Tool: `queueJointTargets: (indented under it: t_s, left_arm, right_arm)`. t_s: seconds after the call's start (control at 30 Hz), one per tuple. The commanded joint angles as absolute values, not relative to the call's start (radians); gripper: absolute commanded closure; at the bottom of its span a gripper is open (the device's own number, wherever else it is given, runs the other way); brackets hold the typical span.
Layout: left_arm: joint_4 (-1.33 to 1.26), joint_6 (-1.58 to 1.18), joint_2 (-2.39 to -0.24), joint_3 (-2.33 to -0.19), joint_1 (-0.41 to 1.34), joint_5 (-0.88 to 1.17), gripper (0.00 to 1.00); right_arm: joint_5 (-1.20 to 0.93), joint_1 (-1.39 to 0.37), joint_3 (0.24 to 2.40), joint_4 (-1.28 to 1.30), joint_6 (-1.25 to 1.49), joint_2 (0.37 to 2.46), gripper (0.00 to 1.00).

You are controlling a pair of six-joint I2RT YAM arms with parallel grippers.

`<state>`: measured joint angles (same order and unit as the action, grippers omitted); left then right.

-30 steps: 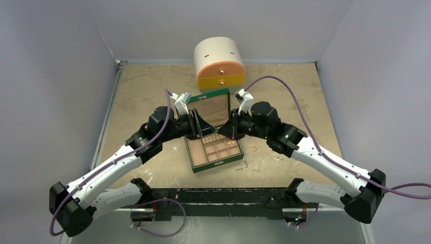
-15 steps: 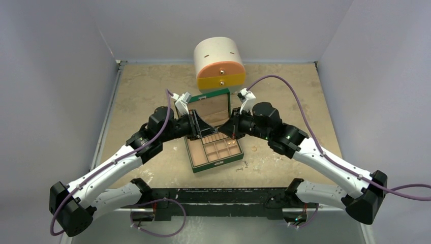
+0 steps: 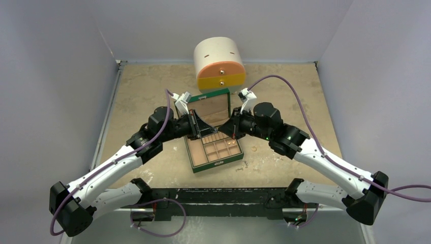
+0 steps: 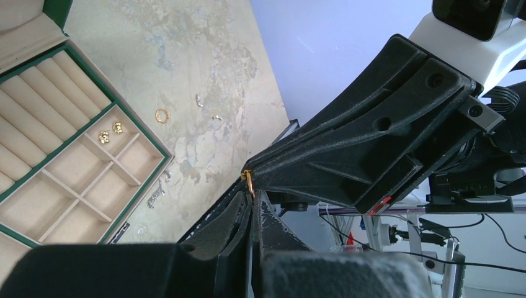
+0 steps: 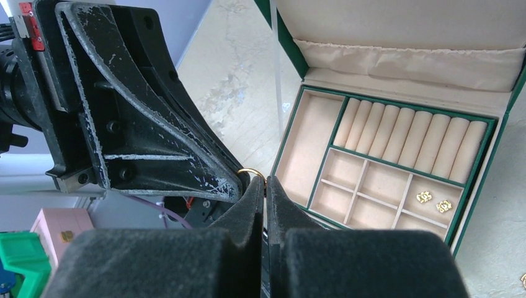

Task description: Organize the mixed jewelry

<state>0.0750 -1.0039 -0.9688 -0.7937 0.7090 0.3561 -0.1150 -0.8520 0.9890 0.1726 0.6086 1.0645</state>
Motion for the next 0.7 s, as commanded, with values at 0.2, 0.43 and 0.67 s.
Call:
queueJointTargets:
  t_s: [0.2,0.43,0.67]
  left_arm:
    - [0.033,-0.997,-0.952,-0.788,0.707,0.328,1.00]
    - [-0.030,-1.000,-0.937,-0.778,0.707,0.343,1.00]
    - [-0.111,-0.993,-0.920,-0.772,0.707,0.434,1.00]
  right_arm:
    - [-0.116,-0.869,1.010,0.104,0.598,1.011,0.87]
    - [-0.106,-0.870,1.031,0.159,0.596,0.959,0.62]
    - [-0.133,-0.866,1.058,0.258,0.599,0.884,0.51]
